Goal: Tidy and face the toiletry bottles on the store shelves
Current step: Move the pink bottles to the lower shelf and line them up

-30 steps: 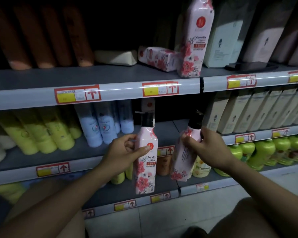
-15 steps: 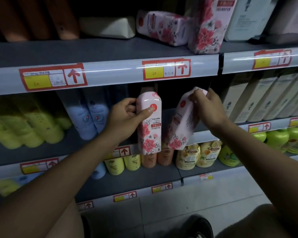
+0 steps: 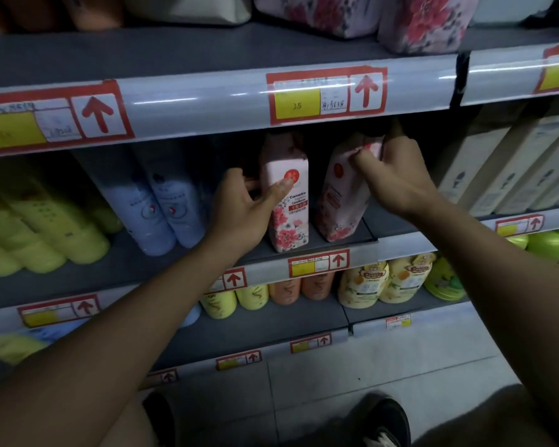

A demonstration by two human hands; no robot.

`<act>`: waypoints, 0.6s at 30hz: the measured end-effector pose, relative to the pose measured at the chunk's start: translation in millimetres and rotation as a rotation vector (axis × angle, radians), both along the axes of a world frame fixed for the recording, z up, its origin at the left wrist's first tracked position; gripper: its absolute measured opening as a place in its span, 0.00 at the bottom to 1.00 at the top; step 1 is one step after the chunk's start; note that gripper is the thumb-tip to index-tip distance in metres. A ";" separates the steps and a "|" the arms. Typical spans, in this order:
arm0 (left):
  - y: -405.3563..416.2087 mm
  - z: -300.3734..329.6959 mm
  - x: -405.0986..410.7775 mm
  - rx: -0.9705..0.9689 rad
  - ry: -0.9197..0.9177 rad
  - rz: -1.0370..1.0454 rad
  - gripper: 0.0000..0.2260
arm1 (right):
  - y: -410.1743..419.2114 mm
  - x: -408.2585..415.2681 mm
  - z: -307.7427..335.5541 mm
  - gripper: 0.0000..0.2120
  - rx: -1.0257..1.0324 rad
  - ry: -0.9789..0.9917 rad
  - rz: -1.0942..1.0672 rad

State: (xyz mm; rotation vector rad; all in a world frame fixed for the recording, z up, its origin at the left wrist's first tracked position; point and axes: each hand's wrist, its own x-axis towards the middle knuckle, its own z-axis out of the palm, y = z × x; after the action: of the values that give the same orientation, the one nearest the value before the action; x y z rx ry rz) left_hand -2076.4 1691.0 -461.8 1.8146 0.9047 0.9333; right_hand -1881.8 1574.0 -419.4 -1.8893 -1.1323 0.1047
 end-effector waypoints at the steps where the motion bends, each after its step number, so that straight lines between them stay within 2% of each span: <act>1: -0.3 -1.9 0.2 0.003 0.003 -0.006 0.22 | 0.0 -0.4 1.0 0.24 -0.003 0.000 0.027; 5: -6.5 -6.8 -3.9 0.122 0.103 -0.036 0.28 | -4.6 -1.2 -0.5 0.17 -0.073 -0.005 0.121; 7: -11.8 -5.5 -5.9 0.203 0.134 -0.053 0.27 | -8.6 -0.5 -3.6 0.15 -0.097 -0.024 0.120; 8: -14.1 -3.9 -6.0 0.247 0.152 -0.054 0.25 | -10.8 -0.4 -4.6 0.18 -0.106 -0.020 0.119; 12: -15.1 -1.7 -7.1 0.288 0.163 0.003 0.20 | -20.7 -4.4 -10.9 0.41 -0.214 -0.077 0.118; 18: -17.2 -2.5 -3.6 0.276 0.164 0.042 0.20 | -28.7 -8.8 -11.0 0.38 -0.158 -0.072 0.001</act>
State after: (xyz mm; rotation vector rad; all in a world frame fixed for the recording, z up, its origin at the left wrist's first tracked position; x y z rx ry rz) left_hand -2080.0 1673.8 -464.3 2.1392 0.9553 0.9850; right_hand -1890.6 1545.2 -430.5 -2.0463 -1.2036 0.1311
